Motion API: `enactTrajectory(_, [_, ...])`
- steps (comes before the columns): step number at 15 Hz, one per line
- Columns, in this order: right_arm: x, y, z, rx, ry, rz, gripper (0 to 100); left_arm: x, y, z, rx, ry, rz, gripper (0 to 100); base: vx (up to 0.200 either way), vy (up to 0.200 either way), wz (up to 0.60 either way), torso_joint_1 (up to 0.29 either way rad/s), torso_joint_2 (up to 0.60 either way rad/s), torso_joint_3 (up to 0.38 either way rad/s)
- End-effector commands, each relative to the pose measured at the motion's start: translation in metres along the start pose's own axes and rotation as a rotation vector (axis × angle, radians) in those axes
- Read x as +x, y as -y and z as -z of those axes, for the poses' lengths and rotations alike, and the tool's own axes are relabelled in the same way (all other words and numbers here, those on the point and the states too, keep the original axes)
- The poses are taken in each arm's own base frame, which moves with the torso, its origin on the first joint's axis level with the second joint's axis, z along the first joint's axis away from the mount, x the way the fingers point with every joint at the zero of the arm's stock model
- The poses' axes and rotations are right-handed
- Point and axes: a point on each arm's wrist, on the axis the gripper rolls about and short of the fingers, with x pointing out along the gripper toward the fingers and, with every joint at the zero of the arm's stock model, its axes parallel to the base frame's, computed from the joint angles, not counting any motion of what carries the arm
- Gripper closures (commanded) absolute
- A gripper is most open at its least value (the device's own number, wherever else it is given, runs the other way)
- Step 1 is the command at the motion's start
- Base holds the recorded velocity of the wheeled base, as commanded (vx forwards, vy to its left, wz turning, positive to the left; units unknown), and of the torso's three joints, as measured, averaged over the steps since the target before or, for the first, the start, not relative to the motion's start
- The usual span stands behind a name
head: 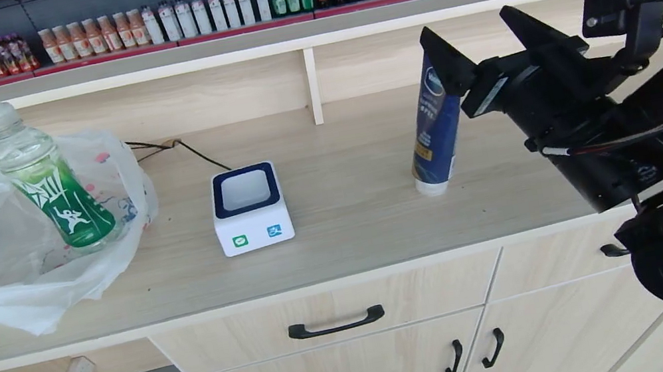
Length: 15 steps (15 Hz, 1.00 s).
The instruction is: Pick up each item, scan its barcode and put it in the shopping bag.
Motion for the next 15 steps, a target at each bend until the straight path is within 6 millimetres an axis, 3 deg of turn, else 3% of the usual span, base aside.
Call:
enactTrajectory(1, [0.001, 0.0, 0.026, 0.002, -0.066, 0.021, 0, 0.0, 0.0, 0.0, 0.0, 0.0, -0.001, 0, 0.0, 0.0, 0.0, 0.0, 0.0, 0.0])
enactTrajectory(5, [0.006, 0.002, 0.036, 0.0, -0.076, 0.034, 0, 0.0, 0.0, 0.0, 0.0, 0.0, -0.001, 0, 0.0, 0.0, 0.0, 0.0, 0.0, 0.0])
enactTrajectory(11, [0.007, 0.004, 0.066, -0.01, -0.139, 0.039, 0, 0.0, 0.0, 0.0, 0.0, 0.0, -0.001, 0, 0.0, 0.0, 0.0, 0.0, 0.0, 0.0])
enactTrajectory(15, [0.002, 0.027, 0.086, -0.043, -0.202, 0.092, 0, 0.0, 0.0, 0.0, 0.0, 0.0, -0.001, 0, 0.0, 0.0, 0.0, 0.0, 0.0, 0.0])
